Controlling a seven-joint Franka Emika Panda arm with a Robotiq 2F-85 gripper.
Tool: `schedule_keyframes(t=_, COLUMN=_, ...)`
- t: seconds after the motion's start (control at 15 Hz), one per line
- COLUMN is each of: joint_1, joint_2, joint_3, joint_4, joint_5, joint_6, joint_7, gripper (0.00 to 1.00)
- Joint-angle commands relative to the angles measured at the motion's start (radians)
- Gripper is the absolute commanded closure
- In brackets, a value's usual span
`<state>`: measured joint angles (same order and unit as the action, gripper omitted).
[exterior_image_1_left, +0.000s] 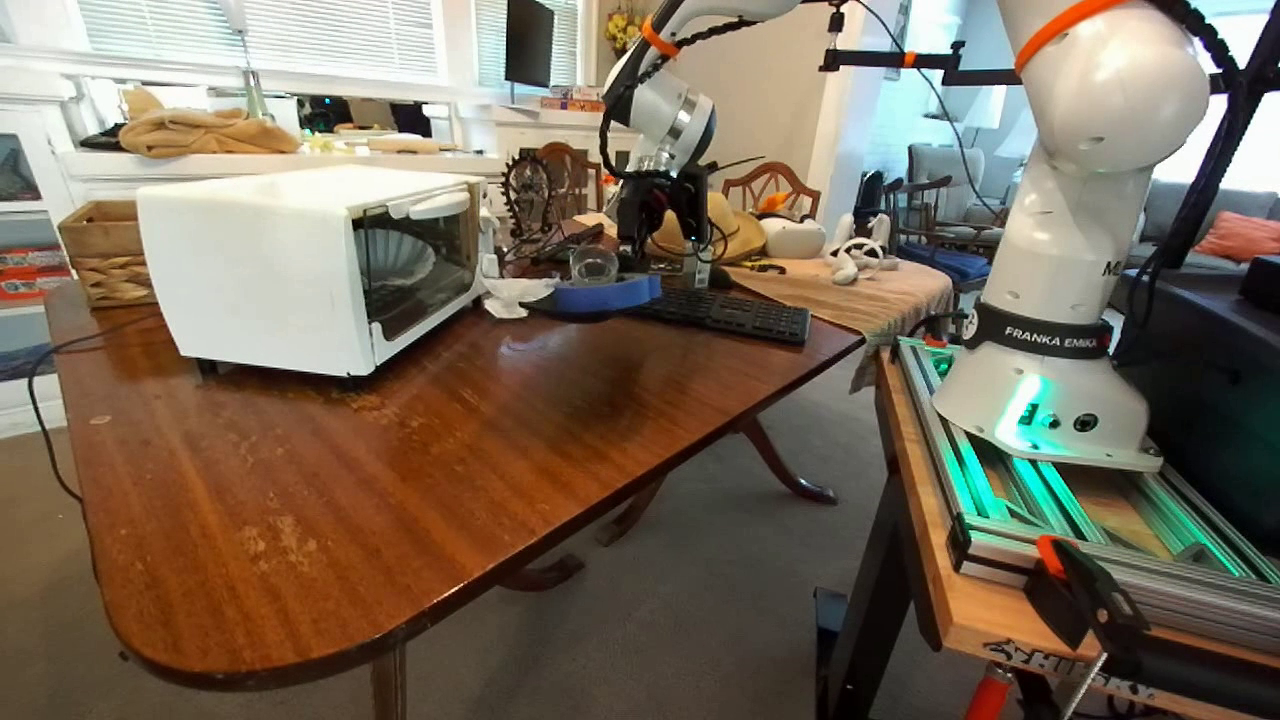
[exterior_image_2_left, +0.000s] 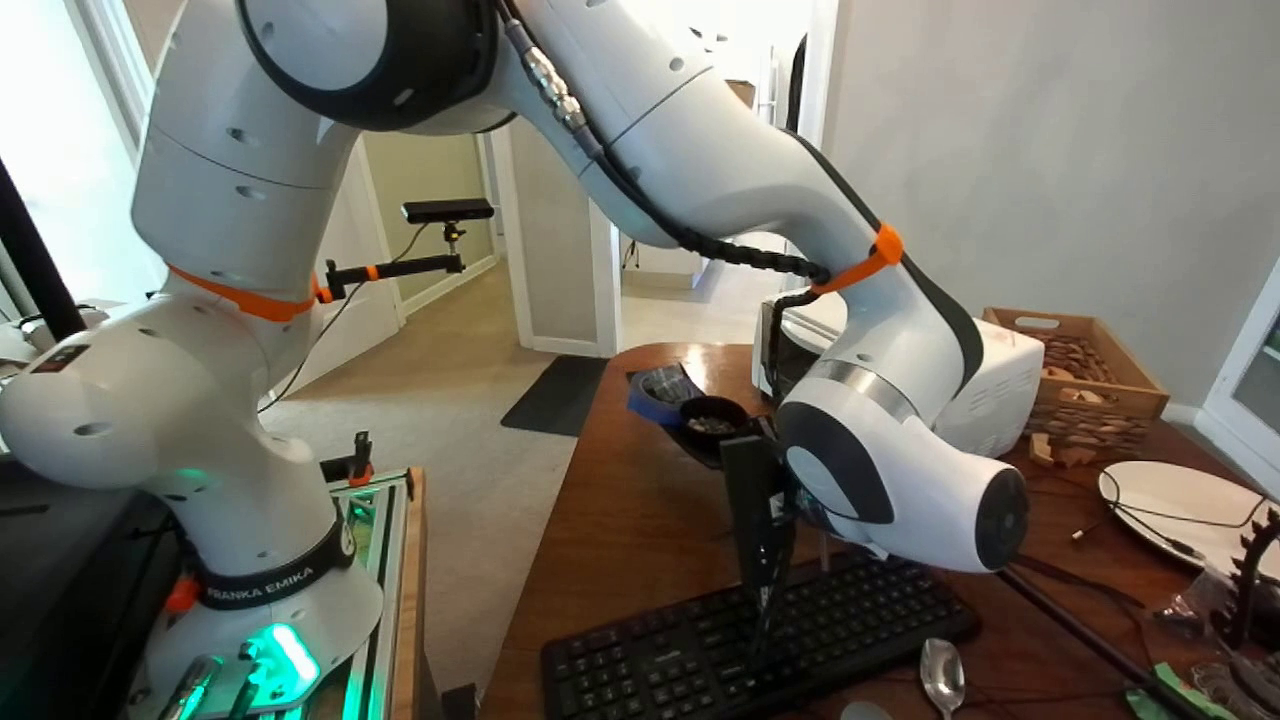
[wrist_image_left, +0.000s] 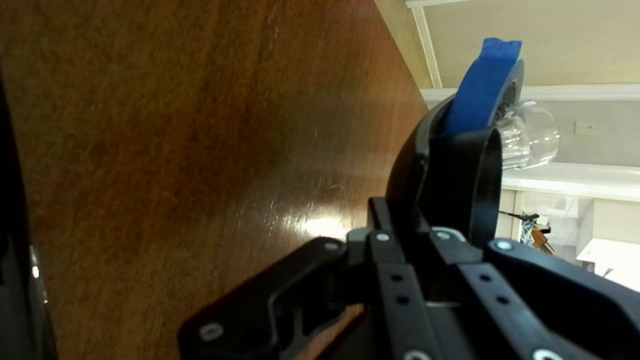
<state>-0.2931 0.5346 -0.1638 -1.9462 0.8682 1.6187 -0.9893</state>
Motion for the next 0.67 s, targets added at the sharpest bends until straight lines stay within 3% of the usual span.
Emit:
schedule_keyframes(t=0.0, joint_1=-0.025, joint_2=-0.004, joint_3=0.002, joint_4=0.024, joint_5=0.008, joint_6=0.012, joint_7=0.017, gripper=0.98)
schedule_keyframes(t=0.6, joint_1=-0.09, joint_2=-0.014, joint_3=-0.01, joint_4=0.187, joint_5=-0.033, joint_6=-0.065, joint_7=0.075, gripper=0.98)
